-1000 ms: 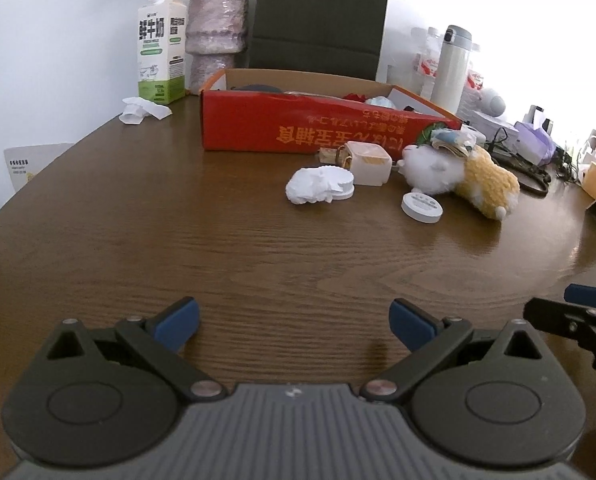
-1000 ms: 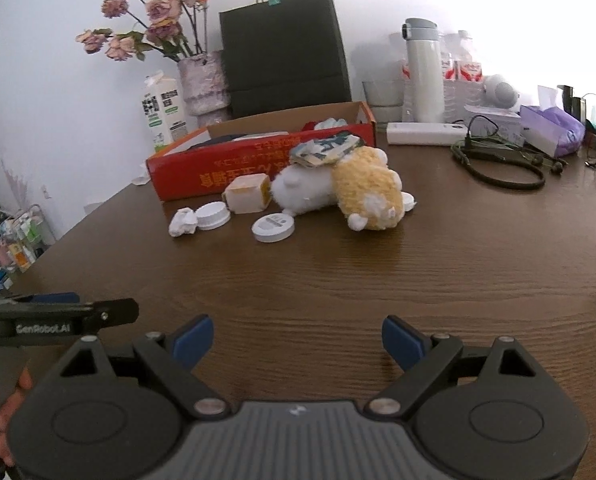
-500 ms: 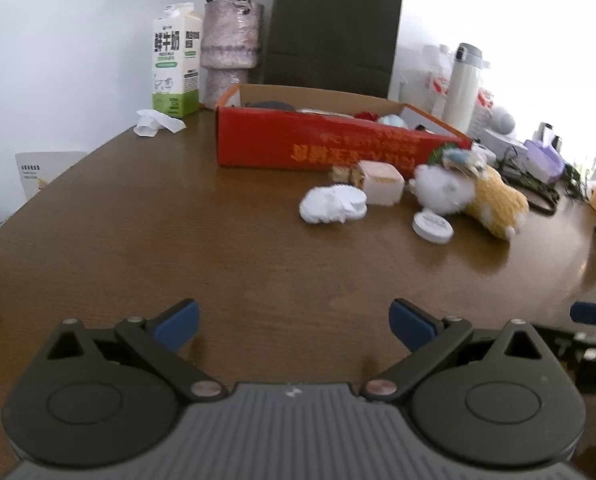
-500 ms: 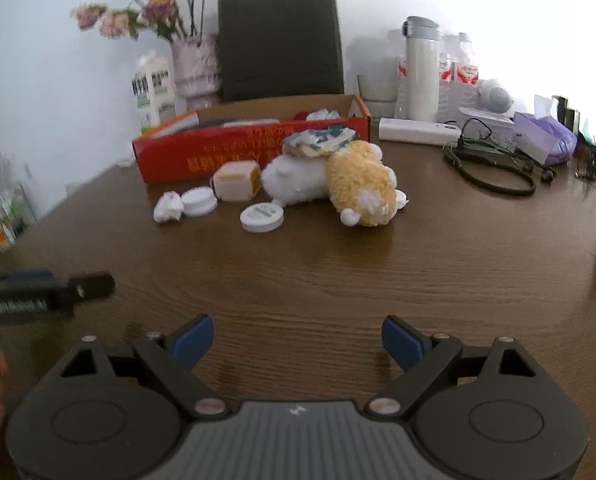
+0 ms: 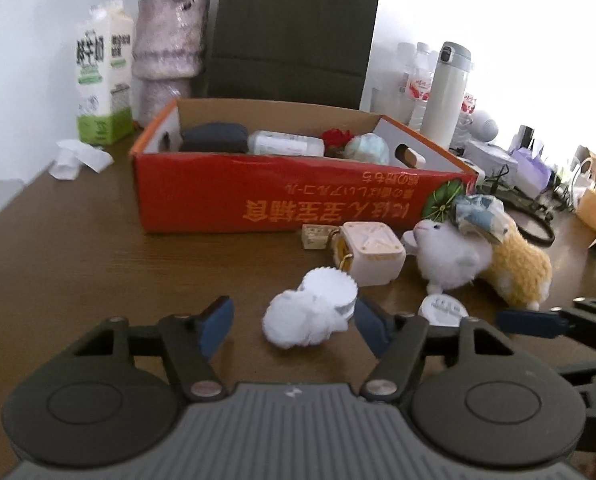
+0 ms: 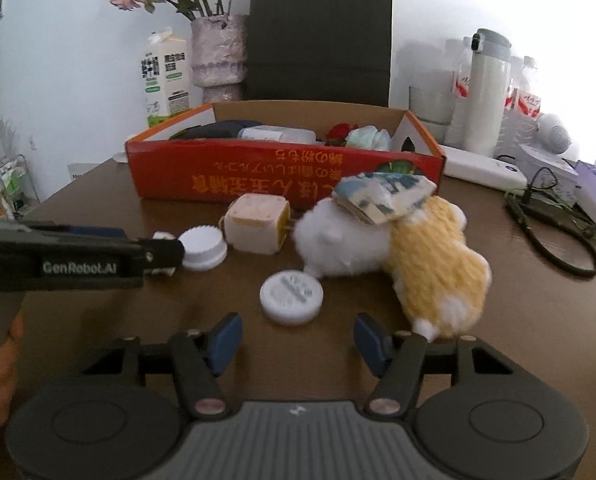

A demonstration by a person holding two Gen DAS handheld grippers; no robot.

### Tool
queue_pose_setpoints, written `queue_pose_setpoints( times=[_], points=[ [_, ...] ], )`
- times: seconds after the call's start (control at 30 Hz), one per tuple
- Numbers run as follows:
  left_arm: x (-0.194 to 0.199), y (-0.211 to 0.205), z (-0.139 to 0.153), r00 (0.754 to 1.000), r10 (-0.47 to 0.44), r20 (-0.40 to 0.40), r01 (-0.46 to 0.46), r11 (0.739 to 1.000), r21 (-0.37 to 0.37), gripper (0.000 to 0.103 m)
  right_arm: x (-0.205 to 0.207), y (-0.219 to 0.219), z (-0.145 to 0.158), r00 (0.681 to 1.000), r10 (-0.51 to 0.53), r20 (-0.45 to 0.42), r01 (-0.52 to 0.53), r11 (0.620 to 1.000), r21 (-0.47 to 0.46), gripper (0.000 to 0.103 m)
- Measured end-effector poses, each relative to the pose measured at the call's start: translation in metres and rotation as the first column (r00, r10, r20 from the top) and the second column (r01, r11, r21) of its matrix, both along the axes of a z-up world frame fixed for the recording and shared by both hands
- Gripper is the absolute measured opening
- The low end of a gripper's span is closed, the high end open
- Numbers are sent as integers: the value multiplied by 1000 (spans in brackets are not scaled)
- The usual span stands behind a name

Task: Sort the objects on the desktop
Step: 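Grasp the white tissue with the left tool while the right tool grasps a round white lid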

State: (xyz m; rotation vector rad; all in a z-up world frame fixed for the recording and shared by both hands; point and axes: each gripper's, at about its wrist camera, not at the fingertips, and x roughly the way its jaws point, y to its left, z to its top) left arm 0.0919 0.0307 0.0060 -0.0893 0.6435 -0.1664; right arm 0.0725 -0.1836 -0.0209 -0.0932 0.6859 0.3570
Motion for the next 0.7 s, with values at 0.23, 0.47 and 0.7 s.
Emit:
queue_pose_setpoints(
  times=[0.23, 0.47, 0.7],
  points=[
    [5, -1, -8, 1000, -16, -19, 16, 1000, -16, 25, 21, 10, -6, 1000, -30, -3, 30, 1000, 7, 41],
    [-19, -1, 4, 999, 32, 18, -32, 999, -9, 21, 10, 8, -3, 1000, -2, -13, 2, 999, 43, 38],
    [-88, -21, 34, 994, 10, 107, -9, 1000, -9, 21, -43, -6, 20, 998, -17, 54, 13, 997, 71, 38]
  ],
)
